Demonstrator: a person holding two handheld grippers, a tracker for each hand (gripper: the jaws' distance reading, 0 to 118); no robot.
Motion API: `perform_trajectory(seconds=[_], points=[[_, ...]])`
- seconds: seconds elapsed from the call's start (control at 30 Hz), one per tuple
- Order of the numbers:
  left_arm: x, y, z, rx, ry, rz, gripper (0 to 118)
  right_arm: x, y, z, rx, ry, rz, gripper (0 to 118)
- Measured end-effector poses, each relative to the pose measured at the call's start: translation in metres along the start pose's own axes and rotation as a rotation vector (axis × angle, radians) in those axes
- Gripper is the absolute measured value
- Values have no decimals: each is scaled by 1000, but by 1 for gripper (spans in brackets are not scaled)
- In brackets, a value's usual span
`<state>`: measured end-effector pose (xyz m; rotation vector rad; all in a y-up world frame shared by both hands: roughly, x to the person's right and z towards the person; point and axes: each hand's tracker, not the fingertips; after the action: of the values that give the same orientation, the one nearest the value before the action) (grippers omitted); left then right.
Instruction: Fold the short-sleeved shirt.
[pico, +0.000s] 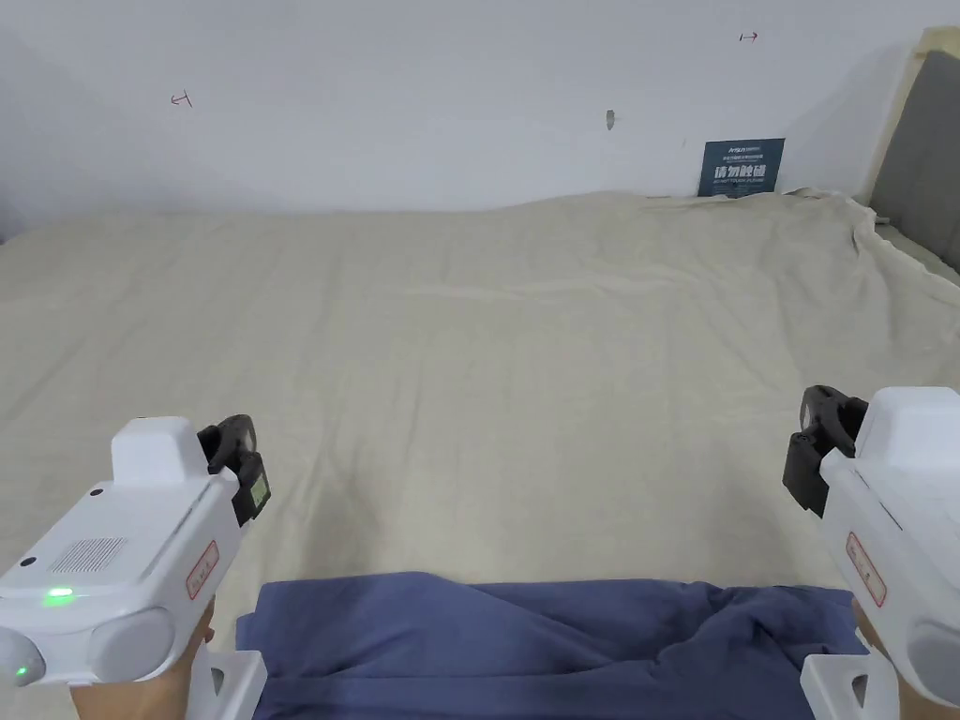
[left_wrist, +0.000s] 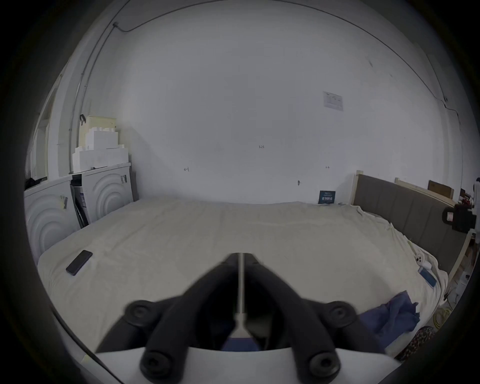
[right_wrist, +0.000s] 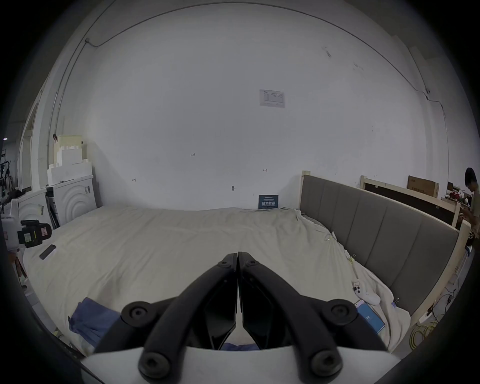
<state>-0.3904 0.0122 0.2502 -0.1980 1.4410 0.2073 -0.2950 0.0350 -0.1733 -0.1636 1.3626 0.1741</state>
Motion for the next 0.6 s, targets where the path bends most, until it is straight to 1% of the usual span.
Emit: perform_trajectory(seconds=[0.07,0.2,0.37,0.43,0.5,0.6], points=[[-4,-2,-2,-39,-46,16,0,-1,0,0,-4,10,1,0],[-17,-9,-8,-108,-71,65,0,-1,1,-2,-11,14,8,0],[-49,-24,-23,-281,-171,203,0,1,0,-3,-17,13,10,0],[-63,-35,-32,-369,-198,234,0,2,-1,-4,-25,9,14,0],[-75,-48,-41,-444,-203,232,0,3,-3,-6,-36,11,13,0],[-94,-67,-54,-540,-215,318,0,3,-7,-9,-52,7,16,0]])
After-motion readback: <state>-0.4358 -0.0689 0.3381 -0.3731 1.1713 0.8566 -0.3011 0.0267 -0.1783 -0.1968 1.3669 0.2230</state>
